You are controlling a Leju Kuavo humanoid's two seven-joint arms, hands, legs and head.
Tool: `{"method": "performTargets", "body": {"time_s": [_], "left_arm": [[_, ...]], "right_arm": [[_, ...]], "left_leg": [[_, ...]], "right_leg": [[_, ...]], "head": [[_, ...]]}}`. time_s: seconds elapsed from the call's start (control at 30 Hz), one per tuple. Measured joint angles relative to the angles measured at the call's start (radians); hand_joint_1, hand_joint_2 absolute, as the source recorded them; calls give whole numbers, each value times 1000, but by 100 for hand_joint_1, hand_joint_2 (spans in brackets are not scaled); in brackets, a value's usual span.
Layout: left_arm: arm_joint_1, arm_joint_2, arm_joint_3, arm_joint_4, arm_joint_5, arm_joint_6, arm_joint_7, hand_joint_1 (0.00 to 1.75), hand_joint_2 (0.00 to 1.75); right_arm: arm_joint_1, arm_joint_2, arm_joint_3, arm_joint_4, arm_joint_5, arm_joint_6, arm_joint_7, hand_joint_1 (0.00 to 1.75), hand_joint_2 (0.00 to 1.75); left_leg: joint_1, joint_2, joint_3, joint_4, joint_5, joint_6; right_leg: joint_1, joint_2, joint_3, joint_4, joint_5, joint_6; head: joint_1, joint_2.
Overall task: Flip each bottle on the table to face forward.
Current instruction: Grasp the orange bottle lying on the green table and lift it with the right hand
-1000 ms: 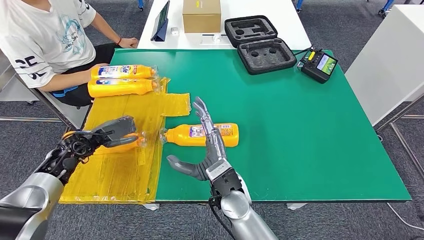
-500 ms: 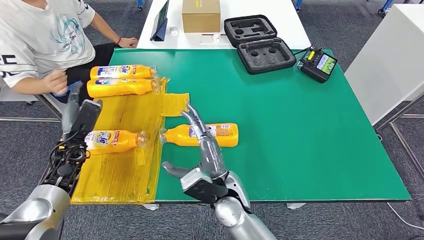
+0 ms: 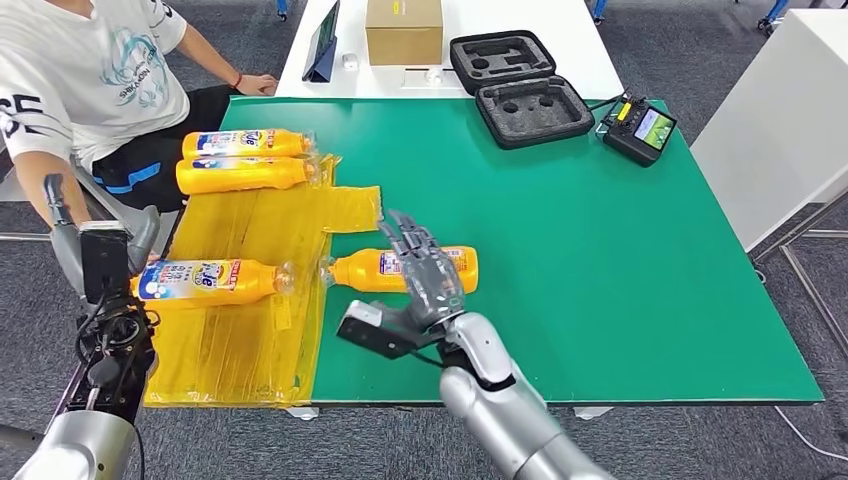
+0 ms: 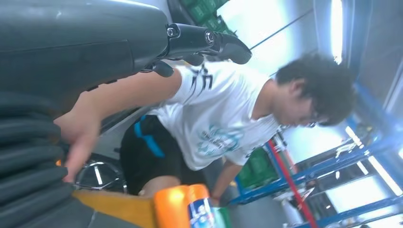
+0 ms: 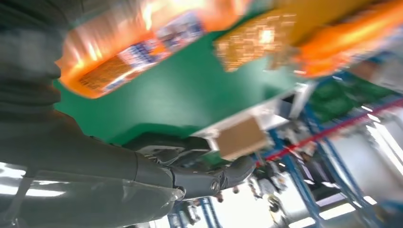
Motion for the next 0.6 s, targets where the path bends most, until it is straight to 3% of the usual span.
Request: {"method": "performTargets", "body": {"time_s": [0.27,0.6], "left_arm": [[1,-7,-26,-33,24,-6,0,0,175],[-4,-14,-45,-32,33,-11,0,0,175]], "right_arm": [[-159,-28,-51,294,44,63,80,0,175],[-248,-29,-62,443,60,151,119,0,175]], "left_leg": [[0,-1,0,0,0,0],[0,-1,0,0,0,0]], "right_leg": [[0,0,0,0,0,0],[0,0,0,0,0,0]], "head": [[0,0],[0,0]]}}
